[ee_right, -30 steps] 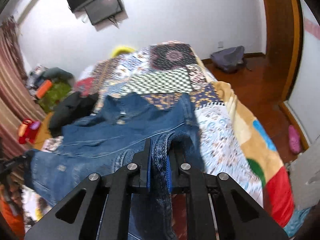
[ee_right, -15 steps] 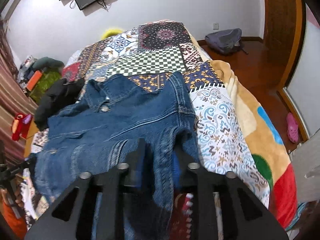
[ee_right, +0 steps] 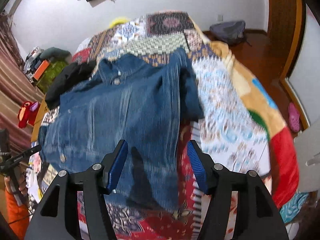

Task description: Fold large clothes

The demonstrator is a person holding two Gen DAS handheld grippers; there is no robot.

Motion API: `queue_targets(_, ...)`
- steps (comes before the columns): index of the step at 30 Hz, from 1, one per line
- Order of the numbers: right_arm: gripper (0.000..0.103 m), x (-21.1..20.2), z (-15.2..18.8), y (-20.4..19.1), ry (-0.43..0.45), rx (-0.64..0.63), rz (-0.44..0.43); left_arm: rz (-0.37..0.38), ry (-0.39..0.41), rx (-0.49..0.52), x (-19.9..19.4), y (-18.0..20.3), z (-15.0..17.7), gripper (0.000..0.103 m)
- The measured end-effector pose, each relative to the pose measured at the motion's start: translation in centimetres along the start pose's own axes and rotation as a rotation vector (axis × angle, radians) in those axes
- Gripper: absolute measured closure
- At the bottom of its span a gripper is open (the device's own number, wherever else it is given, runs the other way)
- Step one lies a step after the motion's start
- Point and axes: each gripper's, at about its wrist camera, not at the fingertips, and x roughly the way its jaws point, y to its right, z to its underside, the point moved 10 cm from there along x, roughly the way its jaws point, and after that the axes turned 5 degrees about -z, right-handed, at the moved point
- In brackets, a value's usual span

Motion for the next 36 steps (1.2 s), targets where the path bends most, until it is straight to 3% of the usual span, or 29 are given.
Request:
queue_targets(3,0.045,0.9,1.6,0.3,-0.029,0.035,-0.01,0.051,-0.037,-0.047,0.6,-0.3,1.4,0.047)
queue_targets(7,0.038,0.9,2.4,0.2,-0.005,0.039,-0.008,0.092,-0.056,-0.1,1.3,-0.6,2.6,0.047)
queue_targets(12,0.038,1.1,2.4,-0.3,0.015,0.009,0.014,0.109,-0.057,-0.073,1.7,-0.4,2.7,0.047)
queue_targets(15,0.049,0.9,2.2,-0.3,0.034,0.008,0.013,0.116,-0.051,-0.06,1.7,-0.2,2.7,0.048)
queue_targets(16,0.059,0.6,2.0,-0.4,0.041,-0.002,0.013,0.122,-0.047,-0.053,1.6,0.0,2.7,0.049)
queue_targets(17,0.071,0.4,1.9,-0.6,0.045,-0.011,0.007,0.13,-0.042,-0.047,1.5,0.2,2.7,0.057)
queue_targets(18,0.077,0.1,1.7,-0.9,0.05,-0.017,-0.01,0.14,-0.039,-0.042,1.3,0.3,2.6,0.068)
queue_targets(20,0.086,-0.5,1.3,-1.6,0.063,-0.013,-0.062,0.173,-0.028,-0.032,0.7,0.7,2.4,0.083)
queue_targets(22,0.089,-0.9,0.9,-2.4,0.078,-0.027,-0.084,0.219,-0.006,-0.038,-0.3,1.3,1.9,0.089)
queue_targets(31,0.091,-2.2,-6.0,-4.9,0.188,-0.125,-0.101,0.29,0.137,0.015,-5.2,4.8,-3.7,0.093)
queue_targets(36,0.091,-1.6,-11.3,-5.6,0.234,-0.146,-0.102,0.244,0.201,0.041,-5.5,5.6,-9.0,0.095)
